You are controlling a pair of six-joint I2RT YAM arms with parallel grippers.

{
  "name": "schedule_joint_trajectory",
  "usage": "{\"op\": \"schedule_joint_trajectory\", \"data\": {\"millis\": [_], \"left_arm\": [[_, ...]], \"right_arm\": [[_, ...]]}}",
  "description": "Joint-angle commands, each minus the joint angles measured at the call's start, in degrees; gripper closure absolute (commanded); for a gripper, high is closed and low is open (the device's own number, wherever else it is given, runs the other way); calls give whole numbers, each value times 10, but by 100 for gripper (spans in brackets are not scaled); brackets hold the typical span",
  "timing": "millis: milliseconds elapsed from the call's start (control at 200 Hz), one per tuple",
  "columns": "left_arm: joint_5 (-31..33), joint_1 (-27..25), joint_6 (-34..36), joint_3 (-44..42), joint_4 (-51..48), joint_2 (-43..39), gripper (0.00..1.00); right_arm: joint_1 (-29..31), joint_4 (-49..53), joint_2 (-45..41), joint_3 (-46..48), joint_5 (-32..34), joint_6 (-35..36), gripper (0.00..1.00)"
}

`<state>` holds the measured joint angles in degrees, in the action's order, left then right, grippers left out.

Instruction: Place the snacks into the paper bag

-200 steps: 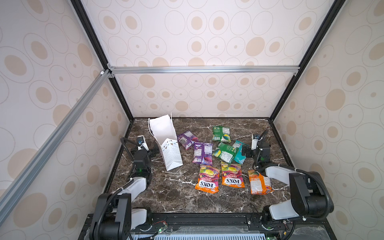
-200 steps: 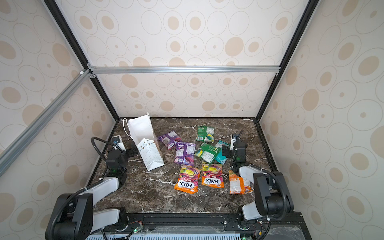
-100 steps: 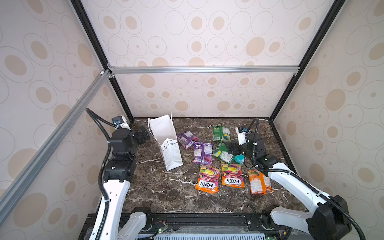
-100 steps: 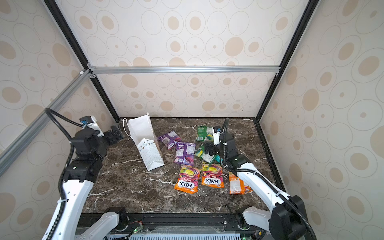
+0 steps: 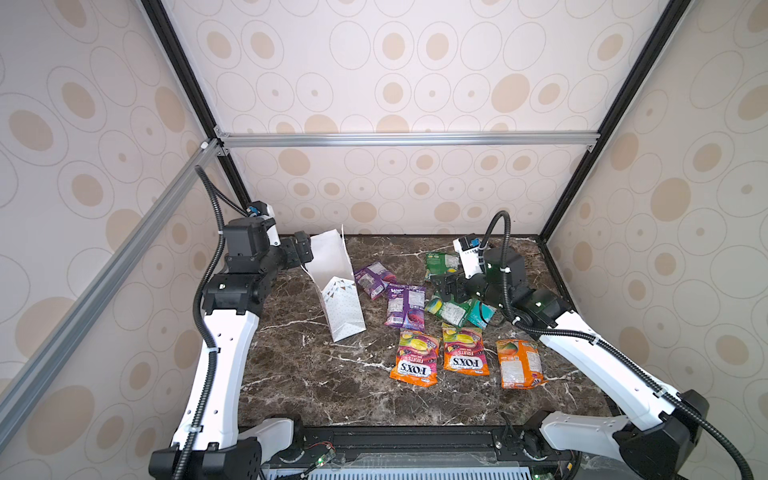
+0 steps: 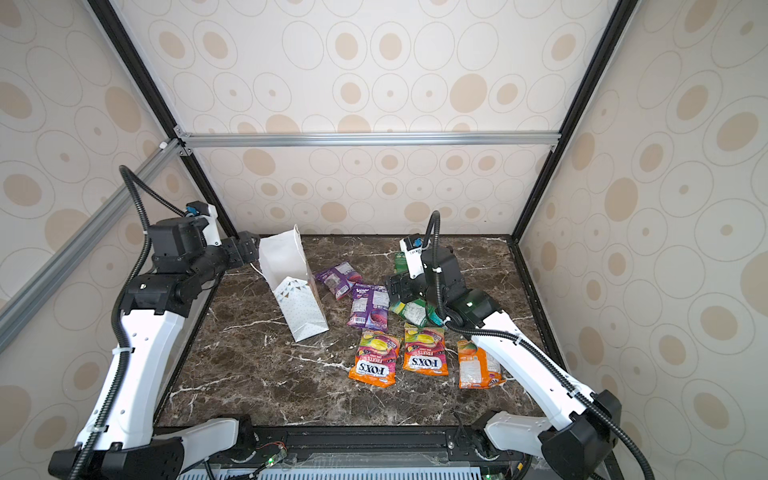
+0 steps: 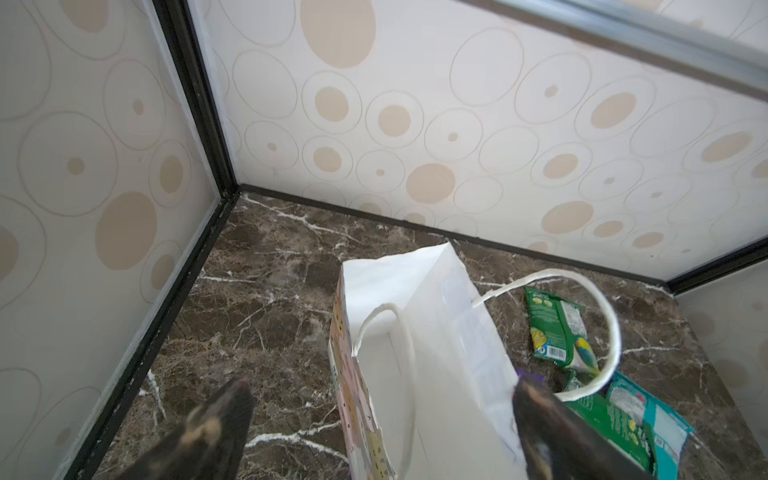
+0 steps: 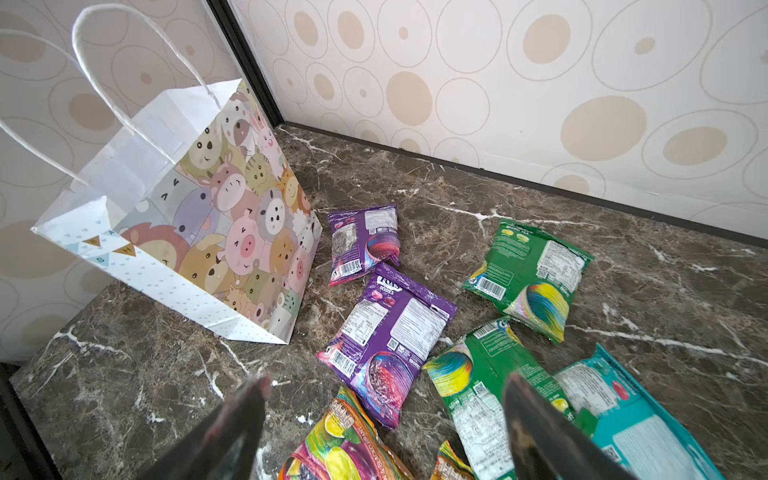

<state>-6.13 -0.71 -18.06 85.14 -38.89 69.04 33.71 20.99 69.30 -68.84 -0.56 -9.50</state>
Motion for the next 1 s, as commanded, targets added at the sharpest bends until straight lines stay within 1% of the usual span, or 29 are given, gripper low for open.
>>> {"op": "schedule_joint_trajectory", "data": {"millis": [0, 85, 195, 285, 410, 490, 550, 615, 720, 820, 835, 845, 865, 930, 995], "left_arm": [[-16, -2, 27, 33, -46, 3, 8], [-31, -2, 27, 25, -40, 10, 12], [-43, -2, 29, 15, -36, 19, 19], [-54, -3, 33, 12, -36, 23, 28], [-59, -3, 40, 3, -29, 29, 34], [-61, -3, 48, 2, -27, 35, 40], [-62, -2, 51, 4, -26, 39, 47], [-64, -2, 53, 4, -23, 39, 51], [-72, -3, 54, 5, -17, 40, 64], [-80, -2, 56, 6, -15, 41, 80], [-82, -2, 57, 6, -15, 41, 83], [-84, -3, 58, 6, -15, 42, 87], [-86, -3, 59, 6, -15, 41, 91], [-91, -3, 61, 8, -17, 44, 97], [-102, -2, 63, 10, -17, 47, 100]], "right_arm": [[1, 66, -26, -11, 27, 14, 9], [0, 63, -39, 3, 26, 10, 9], [0, 48, -52, 28, 30, 5, 9], [0, 47, -54, 38, 39, 0, 9], [1, 52, -46, 38, 38, -3, 9], [1, 60, -43, 33, 36, -1, 10], [1, 61, -44, 33, 40, -1, 10], [1, 61, -47, 34, 45, -1, 10], [1, 62, -50, 38, 52, -1, 10], [0, 63, -51, 41, 57, -2, 10], [0, 63, -51, 41, 57, -2, 10], [1, 63, -51, 41, 57, -2, 10], [1, 62, -50, 42, 58, -1, 10], [0, 63, -48, 44, 58, -1, 10], [1, 64, -46, 44, 60, -1, 10]]}}
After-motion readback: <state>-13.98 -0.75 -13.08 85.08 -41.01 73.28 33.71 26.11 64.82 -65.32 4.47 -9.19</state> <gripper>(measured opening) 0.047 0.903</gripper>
